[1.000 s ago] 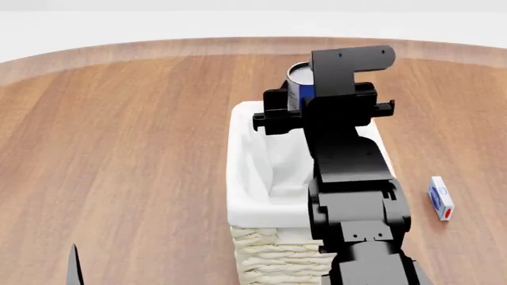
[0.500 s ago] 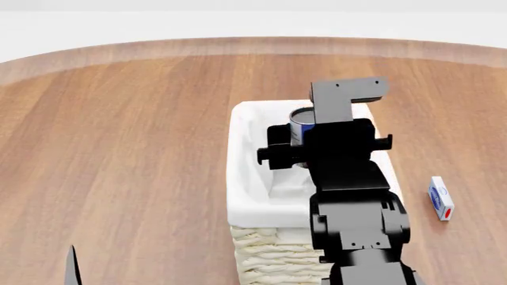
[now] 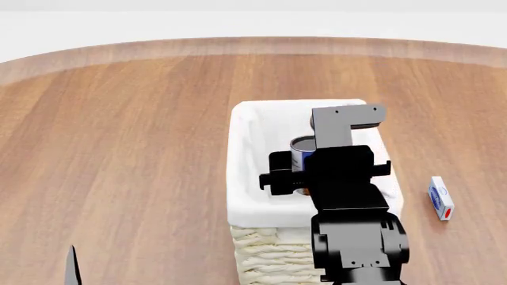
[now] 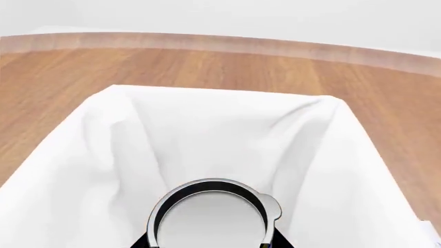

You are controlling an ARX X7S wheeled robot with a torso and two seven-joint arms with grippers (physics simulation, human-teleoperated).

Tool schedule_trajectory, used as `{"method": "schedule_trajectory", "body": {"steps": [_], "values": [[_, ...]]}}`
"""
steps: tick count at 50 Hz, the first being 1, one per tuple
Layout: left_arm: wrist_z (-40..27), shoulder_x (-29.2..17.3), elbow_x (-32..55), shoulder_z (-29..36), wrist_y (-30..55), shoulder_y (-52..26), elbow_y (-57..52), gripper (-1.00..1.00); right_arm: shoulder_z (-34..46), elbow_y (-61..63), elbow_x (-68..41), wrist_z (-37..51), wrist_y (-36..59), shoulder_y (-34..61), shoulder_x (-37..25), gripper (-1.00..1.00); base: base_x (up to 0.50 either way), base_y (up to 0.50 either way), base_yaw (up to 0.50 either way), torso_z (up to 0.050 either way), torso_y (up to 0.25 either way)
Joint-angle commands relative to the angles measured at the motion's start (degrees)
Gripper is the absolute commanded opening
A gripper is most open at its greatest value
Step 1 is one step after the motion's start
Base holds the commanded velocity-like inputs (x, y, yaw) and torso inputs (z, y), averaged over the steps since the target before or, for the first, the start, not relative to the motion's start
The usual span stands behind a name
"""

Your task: Pick up the alphabet soup and put it in the basket.

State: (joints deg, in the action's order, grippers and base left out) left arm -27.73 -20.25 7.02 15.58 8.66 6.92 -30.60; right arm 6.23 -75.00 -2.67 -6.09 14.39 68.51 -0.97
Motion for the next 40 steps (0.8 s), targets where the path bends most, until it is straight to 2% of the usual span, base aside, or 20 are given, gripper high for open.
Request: {"method": "schedule_trajectory", "body": {"steps": [1,21,22,33,36,40], "values": [[-0.12,-0.13,0.13,0.16,-0.09,-0.09,0.12,1.0,-0.05,0.02,2.06,-0.97,-0.46,-0.44,-0.01,-1.0,0.0,0.0,0.0,0.0,0.0],[-0.47,-0.39,0.28,0.4,0.03,-0.11,-0.07,1.0,-0.43,0.02,2.14,-1.53,-0.12,-0.84,0.11,-1.0,0.0,0.0,0.0,0.0,0.0],[-0.47,-0.41,0.3,0.42,0.07,-0.11,-0.14,1.0,-0.6,0.02,2.02,-1.46,-0.09,-0.81,0.08,1.0,0.0,0.0,0.0,0.0,0.0],[-0.6,-0.51,0.34,0.56,-0.08,-0.28,0.14,1.0,-1.35,0.02,1.88,-1.34,-1.26,-0.53,-0.02,1.0,0.0,0.0,0.0,0.0,0.0],[-0.65,-0.53,0.35,0.59,-0.12,-0.31,0.18,1.0,-4.75,0.02,-0.26,-2.49,-15.25,-0.22,0.05,1.0,0.0,0.0,0.0,0.0,0.0],[-0.68,-0.54,0.37,0.69,-0.15,-0.38,0.35,1.0,-7.69,0.03,-1.35,-3.74,-21.12,0.91,0.33,1.0,0.0,0.0,0.0,0.0,0.0]]}}
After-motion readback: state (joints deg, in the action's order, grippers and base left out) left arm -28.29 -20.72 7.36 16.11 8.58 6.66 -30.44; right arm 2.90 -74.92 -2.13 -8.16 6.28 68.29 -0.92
